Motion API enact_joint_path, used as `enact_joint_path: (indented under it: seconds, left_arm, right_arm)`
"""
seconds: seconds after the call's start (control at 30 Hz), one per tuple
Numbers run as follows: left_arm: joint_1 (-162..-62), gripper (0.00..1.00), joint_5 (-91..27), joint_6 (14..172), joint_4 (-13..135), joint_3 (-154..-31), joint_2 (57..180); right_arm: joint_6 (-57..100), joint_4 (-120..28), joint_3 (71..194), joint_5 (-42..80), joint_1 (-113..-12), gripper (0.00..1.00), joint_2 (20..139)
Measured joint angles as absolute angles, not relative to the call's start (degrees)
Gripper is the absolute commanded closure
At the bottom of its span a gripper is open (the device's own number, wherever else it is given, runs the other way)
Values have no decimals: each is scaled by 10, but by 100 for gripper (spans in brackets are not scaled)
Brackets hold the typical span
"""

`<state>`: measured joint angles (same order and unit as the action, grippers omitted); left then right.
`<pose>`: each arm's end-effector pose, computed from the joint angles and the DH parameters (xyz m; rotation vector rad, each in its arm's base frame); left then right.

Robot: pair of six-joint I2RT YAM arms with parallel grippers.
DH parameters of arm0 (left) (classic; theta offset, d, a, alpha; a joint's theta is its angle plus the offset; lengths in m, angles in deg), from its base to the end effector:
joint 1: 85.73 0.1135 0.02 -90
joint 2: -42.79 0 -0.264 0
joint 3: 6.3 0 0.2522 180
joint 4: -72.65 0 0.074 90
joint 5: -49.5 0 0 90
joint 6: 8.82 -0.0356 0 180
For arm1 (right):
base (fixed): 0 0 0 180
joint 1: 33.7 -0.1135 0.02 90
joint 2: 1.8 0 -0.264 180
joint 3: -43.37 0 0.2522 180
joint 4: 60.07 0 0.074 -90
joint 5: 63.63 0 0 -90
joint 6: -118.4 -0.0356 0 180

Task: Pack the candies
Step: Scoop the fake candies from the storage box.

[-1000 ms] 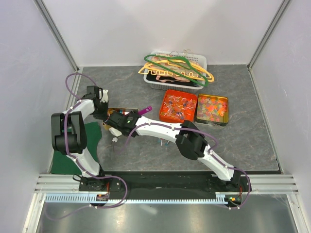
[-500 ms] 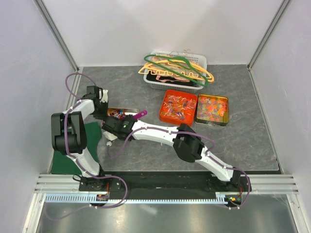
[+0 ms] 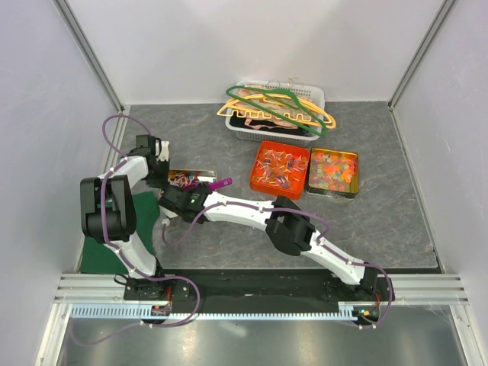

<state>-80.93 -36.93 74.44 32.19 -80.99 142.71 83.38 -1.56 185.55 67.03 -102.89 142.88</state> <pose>0.3377 0.0261 0.1662 0.0641 2.7126 -0.0254 0.2122 0.4931 0.1668 -2.0475 1.3494 -0.8194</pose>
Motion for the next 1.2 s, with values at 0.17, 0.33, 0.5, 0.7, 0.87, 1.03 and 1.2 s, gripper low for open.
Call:
enact_joint_path:
  seconds: [0.17,0.33,0.5,0.7,0.87,1.03,1.2]
  left_arm:
    - [-809,98,-370,744,322,-810,1427]
    - [-808,98,-370,744,321,-810,1427]
    - [-805,98,-371,744,320,-810,1427]
    - [-805,98,-373,744,320,-810,1427]
    - [-805,98,-373,744,320,-810,1427]
    - [-805,98,-374,744,320,-810,1427]
    - [-805,98,-374,744,320,-810,1427]
  right_arm:
    - [808,-15,1865,660,-1029,100,1435]
    - [786,-15,1871,641,-1029,100,1435]
    - [761,-16,1871,628,-1029,100,1435]
    - [725,-28,1871,605,-1028,100,1435]
    - [701,-38,1873,592,-1026,100,1435]
    - [675,-38,1874,579,-1021,100,1434]
    - [652,-47,1876,558,-1013,100,1433]
